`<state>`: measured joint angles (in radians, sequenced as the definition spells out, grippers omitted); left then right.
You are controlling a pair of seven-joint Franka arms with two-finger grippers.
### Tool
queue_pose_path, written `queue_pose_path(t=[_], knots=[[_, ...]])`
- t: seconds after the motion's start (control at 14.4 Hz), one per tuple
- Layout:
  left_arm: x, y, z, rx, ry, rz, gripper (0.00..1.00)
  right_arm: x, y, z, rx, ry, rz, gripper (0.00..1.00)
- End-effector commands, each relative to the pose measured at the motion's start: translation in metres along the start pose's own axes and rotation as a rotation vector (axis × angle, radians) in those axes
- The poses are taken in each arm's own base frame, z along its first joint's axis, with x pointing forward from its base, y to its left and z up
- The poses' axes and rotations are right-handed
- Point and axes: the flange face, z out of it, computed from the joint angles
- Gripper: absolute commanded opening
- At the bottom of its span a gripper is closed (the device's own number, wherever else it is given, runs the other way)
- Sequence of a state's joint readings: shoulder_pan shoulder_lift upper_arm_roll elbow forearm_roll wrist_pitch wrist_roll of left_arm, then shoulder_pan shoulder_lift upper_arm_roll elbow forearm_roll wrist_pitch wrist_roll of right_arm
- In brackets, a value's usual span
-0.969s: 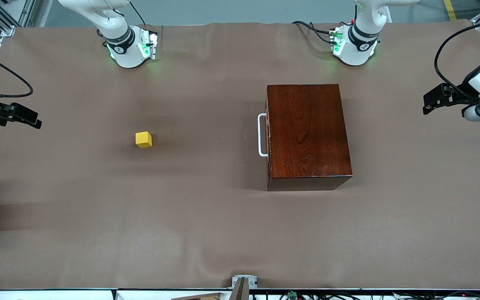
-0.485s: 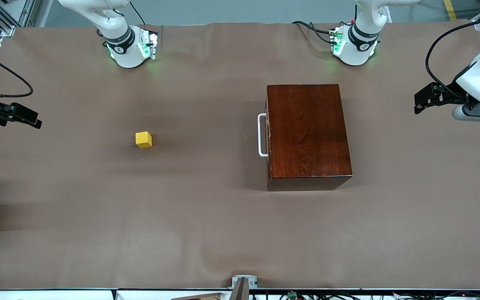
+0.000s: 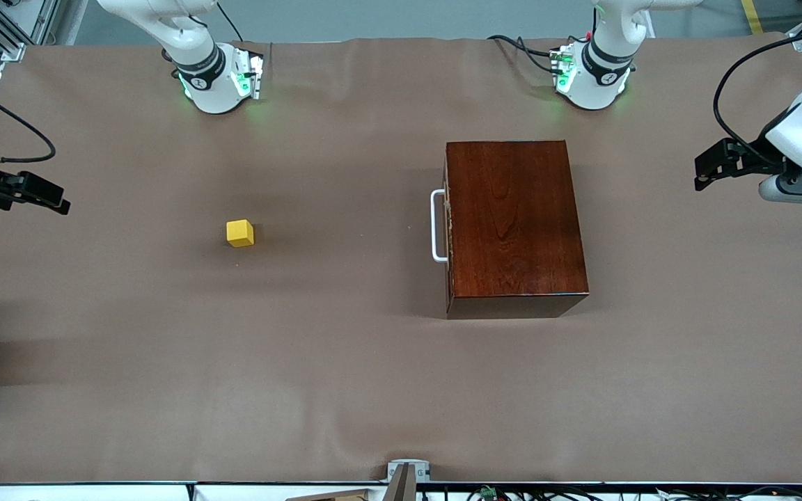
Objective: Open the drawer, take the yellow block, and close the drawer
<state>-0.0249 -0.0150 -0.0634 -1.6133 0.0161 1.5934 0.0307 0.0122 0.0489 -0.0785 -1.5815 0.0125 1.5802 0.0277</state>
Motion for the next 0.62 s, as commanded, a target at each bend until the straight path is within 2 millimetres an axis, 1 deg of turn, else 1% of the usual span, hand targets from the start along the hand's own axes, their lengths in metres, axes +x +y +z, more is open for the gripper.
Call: queue_pose_path(t=[0.0, 0.42, 0.55], knots=[[-0.0040, -0.0008, -0.0019, -0.002, -0.006, 0.002, 1.00, -0.0075, 0.0001, -0.0073, 0.012, -0.001, 0.005, 1.00], [-0.0042, -0.0009, -0.0017, 0.000, -0.007, 0.002, 1.00, -0.0085, -0.0032, -0.0097, 0.012, 0.004, -0.002, 1.00], [-0.0042, -0.0009, -0.0017, 0.000, -0.007, 0.002, 1.00, -0.0094, -0.0006, -0.0101, 0.013, 0.001, 0.002, 1.00]])
